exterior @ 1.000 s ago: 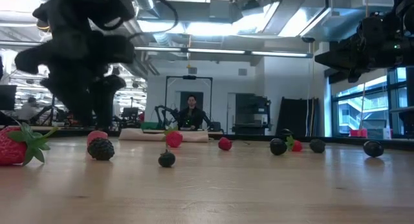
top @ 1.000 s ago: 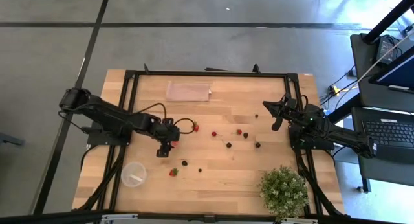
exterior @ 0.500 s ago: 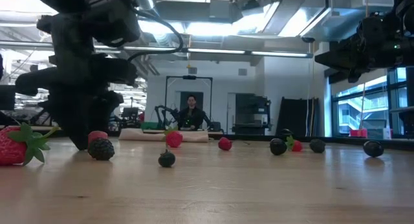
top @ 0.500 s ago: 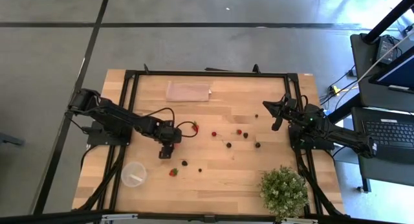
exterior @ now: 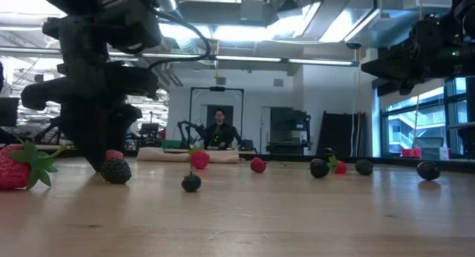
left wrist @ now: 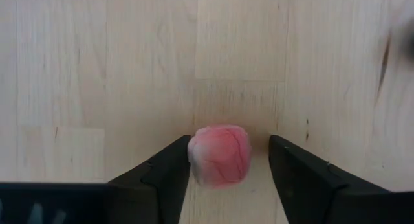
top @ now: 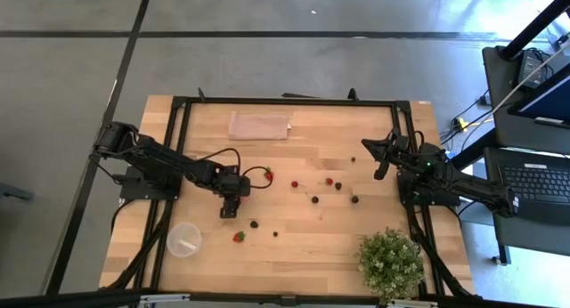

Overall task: Pick and placing Produce into tupperware
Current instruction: Put the peach into the transparent bin

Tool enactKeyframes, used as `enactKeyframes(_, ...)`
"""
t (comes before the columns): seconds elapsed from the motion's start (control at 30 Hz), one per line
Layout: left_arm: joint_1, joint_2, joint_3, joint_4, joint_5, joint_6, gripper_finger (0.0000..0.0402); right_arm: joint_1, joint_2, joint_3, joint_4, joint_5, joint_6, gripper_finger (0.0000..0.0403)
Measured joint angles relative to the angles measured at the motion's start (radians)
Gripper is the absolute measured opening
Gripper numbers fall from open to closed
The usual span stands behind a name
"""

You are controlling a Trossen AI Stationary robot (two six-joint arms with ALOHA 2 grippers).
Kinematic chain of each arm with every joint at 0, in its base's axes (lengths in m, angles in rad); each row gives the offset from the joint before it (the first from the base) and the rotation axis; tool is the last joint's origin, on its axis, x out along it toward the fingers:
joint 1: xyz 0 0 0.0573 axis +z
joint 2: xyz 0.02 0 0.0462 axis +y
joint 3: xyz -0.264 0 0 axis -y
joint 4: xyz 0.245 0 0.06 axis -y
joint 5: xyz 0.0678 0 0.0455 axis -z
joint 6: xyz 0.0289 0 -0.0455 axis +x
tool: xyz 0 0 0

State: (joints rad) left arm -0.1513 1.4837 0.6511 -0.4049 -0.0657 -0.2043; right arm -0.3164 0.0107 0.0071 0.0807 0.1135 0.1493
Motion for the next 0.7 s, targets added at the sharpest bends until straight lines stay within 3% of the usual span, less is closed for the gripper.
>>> enactKeyframes(0.3,0.0,0.0,0.0,-0.003,-0.003,-0.031,0.0121,0.0,0.0,0.0,0.0,0.0,0.0,0.0013)
enactKeyframes(0.53,0.001,-0.001,0.003,-0.006,0.022,-0.033,0.0094,0.0,0.0,0.0,0.0,0.0,0.003,0.0013)
enactKeyframes(0.7,0.0,-0.034,0.092,-0.208,0.063,-0.03,0.0094,0.0,0.0,0.0,0.0,0.0,0.002,0.0013)
